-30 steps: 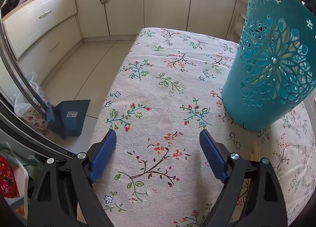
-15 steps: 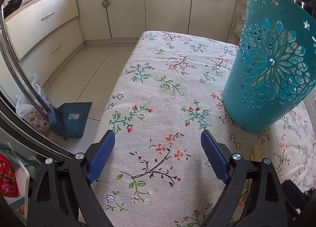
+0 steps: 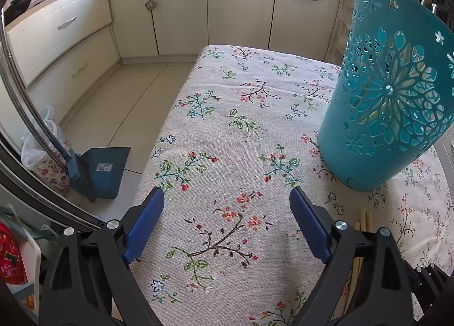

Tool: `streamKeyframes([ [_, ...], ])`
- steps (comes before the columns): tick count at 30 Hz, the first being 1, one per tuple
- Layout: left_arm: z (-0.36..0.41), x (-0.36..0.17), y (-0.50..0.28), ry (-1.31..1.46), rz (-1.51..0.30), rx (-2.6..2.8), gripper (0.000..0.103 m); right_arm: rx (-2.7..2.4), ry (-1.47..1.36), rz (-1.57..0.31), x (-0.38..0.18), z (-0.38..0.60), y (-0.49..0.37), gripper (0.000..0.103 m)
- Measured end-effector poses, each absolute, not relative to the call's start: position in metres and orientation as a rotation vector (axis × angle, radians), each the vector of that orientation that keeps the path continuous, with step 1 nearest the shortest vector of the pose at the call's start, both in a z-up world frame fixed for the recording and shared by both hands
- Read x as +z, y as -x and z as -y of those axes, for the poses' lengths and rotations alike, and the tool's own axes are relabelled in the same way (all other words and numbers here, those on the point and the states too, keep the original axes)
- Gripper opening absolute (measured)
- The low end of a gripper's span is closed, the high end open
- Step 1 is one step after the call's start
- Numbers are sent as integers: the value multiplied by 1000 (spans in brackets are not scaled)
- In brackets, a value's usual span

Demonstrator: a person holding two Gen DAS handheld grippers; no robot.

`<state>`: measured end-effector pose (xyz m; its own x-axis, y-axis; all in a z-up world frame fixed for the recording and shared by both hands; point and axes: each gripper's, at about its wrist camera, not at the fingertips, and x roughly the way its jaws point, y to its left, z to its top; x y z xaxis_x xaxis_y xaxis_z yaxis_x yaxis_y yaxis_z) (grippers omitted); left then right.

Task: Organize utensils
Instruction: 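Lower the left gripper to the chopsticks and close on one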

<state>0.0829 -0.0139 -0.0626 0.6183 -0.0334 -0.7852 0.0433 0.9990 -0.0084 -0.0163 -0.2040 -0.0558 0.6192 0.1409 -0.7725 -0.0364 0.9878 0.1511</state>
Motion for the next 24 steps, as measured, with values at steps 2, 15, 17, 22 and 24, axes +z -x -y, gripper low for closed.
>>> streamKeyframes([
  [2, 14, -63, -83, -16, -904, -44, 86, 106, -118, -902, -56, 206, 17, 18],
  [15, 47, -66, -56, -112, -965, -200, 87, 80, -128, -891, -58, 249, 18, 12],
  [17, 57, -67, -51, -146, -954, -216, 87, 90, -152, -890, -58, 252, 18, 12],
  [22, 73, -65, -42, -201, -925, -250, 87, 109, -205, -889, -58, 256, 17, 12],
  [24, 75, -63, -40, -203, -912, -269, 87, 109, -206, -889, -58, 254, 16, 12],
])
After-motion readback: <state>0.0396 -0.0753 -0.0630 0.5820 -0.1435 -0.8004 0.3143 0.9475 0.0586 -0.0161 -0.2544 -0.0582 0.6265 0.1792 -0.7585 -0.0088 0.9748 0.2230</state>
